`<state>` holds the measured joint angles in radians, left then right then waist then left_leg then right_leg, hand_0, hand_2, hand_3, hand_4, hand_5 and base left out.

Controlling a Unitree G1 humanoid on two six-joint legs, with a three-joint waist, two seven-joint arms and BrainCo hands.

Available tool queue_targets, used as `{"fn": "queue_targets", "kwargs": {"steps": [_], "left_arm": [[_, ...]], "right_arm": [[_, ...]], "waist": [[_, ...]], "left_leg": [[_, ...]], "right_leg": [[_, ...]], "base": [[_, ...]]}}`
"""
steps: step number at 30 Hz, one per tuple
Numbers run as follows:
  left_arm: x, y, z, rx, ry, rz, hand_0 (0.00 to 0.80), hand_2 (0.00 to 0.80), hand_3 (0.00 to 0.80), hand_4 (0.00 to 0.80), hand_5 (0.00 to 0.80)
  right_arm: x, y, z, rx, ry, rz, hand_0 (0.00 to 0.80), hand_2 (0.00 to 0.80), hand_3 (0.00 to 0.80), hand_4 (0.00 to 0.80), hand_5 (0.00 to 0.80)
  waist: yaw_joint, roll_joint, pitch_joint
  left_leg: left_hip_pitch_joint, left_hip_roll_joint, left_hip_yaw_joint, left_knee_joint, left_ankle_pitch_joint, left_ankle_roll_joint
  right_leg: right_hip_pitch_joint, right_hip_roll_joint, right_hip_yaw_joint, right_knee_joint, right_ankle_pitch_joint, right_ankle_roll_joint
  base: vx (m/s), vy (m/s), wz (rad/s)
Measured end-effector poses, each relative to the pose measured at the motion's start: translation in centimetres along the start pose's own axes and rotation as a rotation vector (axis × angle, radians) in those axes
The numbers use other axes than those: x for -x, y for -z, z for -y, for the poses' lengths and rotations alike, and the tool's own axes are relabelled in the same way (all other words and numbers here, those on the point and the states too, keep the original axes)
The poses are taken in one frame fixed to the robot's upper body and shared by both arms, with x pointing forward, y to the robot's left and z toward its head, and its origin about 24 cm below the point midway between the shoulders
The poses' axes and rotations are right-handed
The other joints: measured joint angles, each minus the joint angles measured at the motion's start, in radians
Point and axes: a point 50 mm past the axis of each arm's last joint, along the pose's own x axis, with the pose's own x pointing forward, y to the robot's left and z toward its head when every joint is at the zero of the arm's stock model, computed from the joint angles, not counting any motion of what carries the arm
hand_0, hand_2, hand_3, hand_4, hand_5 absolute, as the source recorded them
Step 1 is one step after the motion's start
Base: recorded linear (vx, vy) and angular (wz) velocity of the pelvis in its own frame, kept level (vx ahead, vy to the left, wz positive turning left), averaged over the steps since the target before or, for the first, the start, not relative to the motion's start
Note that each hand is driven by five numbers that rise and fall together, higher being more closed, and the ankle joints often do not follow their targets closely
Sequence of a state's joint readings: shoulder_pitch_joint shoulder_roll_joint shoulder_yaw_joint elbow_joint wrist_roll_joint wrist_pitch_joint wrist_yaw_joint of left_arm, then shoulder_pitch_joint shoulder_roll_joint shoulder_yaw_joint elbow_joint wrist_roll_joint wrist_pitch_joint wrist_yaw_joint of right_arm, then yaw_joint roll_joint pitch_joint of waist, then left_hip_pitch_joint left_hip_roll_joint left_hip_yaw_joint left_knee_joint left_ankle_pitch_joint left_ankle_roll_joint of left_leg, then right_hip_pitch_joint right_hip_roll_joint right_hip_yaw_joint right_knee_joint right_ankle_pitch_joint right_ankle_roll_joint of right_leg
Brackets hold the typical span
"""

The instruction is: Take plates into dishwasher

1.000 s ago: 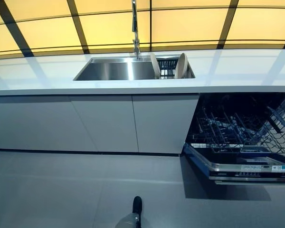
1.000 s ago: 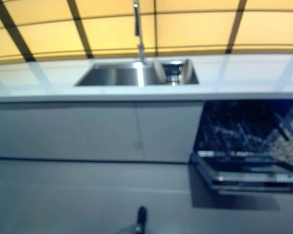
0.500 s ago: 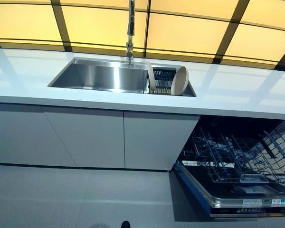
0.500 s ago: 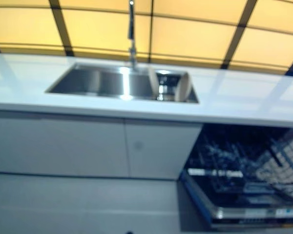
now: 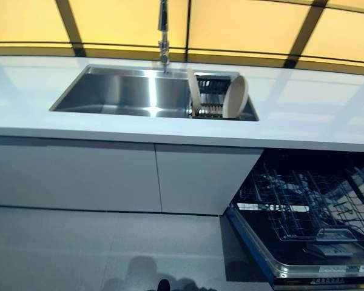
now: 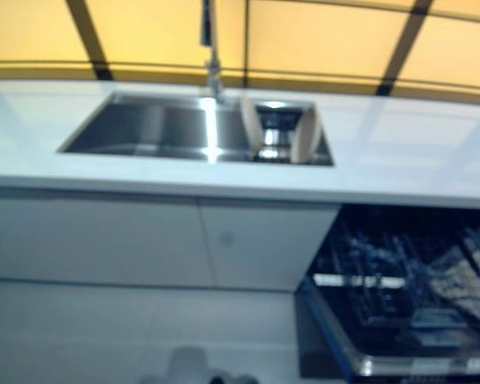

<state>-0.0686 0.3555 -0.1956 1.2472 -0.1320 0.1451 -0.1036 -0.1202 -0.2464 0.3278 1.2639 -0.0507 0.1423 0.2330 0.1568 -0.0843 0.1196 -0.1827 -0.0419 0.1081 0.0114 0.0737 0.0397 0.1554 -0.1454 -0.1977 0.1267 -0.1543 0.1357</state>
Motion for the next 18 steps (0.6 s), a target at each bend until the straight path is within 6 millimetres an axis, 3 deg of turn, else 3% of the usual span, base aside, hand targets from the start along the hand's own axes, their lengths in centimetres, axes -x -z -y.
{"fn": "queue_targets", "kwargs": {"steps": [2, 6, 7, 9, 10, 11, 14, 16, 18], "left_arm": [[0.0, 1.0, 0.1, 0.003, 0.007, -0.031, 0.0, 0.0, 0.0, 0.0, 0.0], [0.0, 0.9, 0.2, -0.035, 0.015, -0.036, 0.0, 0.0, 0.0, 0.0, 0.0], [-0.1, 0.6, 0.4, -0.089, 0.021, -0.031, 0.0, 0.0, 0.0, 0.0, 0.0], [0.0, 0.0, 0.3, -0.104, 0.018, -0.01, 0.0, 0.0, 0.0, 0.0, 0.0], [0.0, -0.1, 0.0, -0.106, 0.008, -0.008, 0.0, 0.0, 0.0, 0.0, 0.0], [0.0, -0.1, -0.1, -0.106, 0.003, -0.009, 0.0, 0.0, 0.0, 0.0, 0.0], [0.1, 0.4, -0.6, -0.12, -0.012, -0.026, 0.0, 0.0, 0.0, 0.0, 0.0], [0.1, 0.5, -0.7, -0.141, -0.017, -0.032, 0.0, 0.0, 0.0, 0.0, 0.0], [0.1, 0.8, -0.6, -0.142, -0.014, -0.041, 0.0, 0.0, 0.0, 0.0, 0.0]], "right_arm": [[0.0, 0.1, 0.0, 0.013, -0.006, -0.006, 0.0, 0.0, 0.0, 0.0, 0.0], [0.0, 0.1, 0.0, 0.028, -0.02, -0.013, 0.0, 0.0, 0.0, 0.0, 0.0], [0.1, -0.3, 0.4, 0.034, -0.014, -0.004, 0.0, 0.0, 0.0, 0.0, 0.0], [0.2, 0.0, 0.2, 0.059, -0.019, 0.012, 0.0, 0.0, 0.0, 0.0, 0.0], [0.3, -0.2, 0.2, 0.081, -0.02, 0.036, 0.0, 0.0, 0.0, 0.0, 0.0], [0.3, -0.4, 0.2, 0.088, -0.021, 0.048, 0.0, 0.0, 0.0, 0.0, 0.0], [0.7, -1.3, 0.9, 0.062, -0.011, 0.103, 0.0, 0.0, 0.0, 0.0, 0.0], [0.7, -1.5, 0.9, 0.038, -0.015, 0.123, 0.0, 0.0, 0.0, 0.0, 0.0], [0.6, -0.6, 0.5, 0.016, -0.026, 0.097, 0.0, 0.0, 0.0, 0.0, 0.0]], "waist": [[0.001, -0.009, -0.011], [0.006, -0.041, -0.038], [-0.001, -0.033, -0.035], [-0.032, 0.007, -0.027], [-0.047, 0.024, -0.017], [-0.055, 0.03, -0.013], [-0.101, 0.038, -0.017], [-0.148, 0.035, -0.021], [-0.161, 0.024, -0.026]], "left_leg": [[0.019, 0.004, -0.001, -0.003, -0.005, -0.006], [0.03, -0.022, 0.01, 0.01, -0.035, 0.007], [0.025, -0.02, 0.015, 0.042, -0.056, 0.018], [0.091, -0.009, -0.034, 0.016, -0.075, 0.043], [0.137, -0.008, -0.062, -0.004, -0.073, 0.049], [0.156, -0.006, -0.067, -0.008, -0.074, 0.052], [0.217, -0.023, -0.092, -0.009, -0.122, 0.061], [0.258, -0.039, -0.149, -0.022, -0.136, 0.048], [0.314, -0.049, -0.181, -0.041, -0.154, 0.05]], "right_leg": [[-0.001, -0.004, -0.001, 0.037, 0.0, 0.0], [-0.027, -0.02, 0.007, 0.134, 0.005, -0.002], [-0.073, -0.027, 0.027, 0.254, 0.01, -0.006], [-0.195, -0.023, 0.069, 0.55, 0.147, -0.017], [-0.252, -0.011, 0.08, 0.648, 0.094, -0.014], [-0.281, -0.008, 0.079, 0.658, 0.065, -0.017], [-0.463, -0.009, 0.044, 0.499, 0.025, -0.022], [-0.515, -0.015, 0.033, 0.209, 0.074, 0.005], [-0.533, -0.017, 0.03, 0.061, 0.15, 0.015]], "base": [[0.124, 0.106, 0.13], [0.155, 0.169, 0.24], [0.22, 0.174, 0.43], [0.317, 0.129, 0.63], [0.263, 0.007, 0.51], [0.285, -0.096, 0.4], [0.357, -0.209, 0.34], [0.376, -0.151, 0.85], [0.228, -0.062, 0.62]]}}
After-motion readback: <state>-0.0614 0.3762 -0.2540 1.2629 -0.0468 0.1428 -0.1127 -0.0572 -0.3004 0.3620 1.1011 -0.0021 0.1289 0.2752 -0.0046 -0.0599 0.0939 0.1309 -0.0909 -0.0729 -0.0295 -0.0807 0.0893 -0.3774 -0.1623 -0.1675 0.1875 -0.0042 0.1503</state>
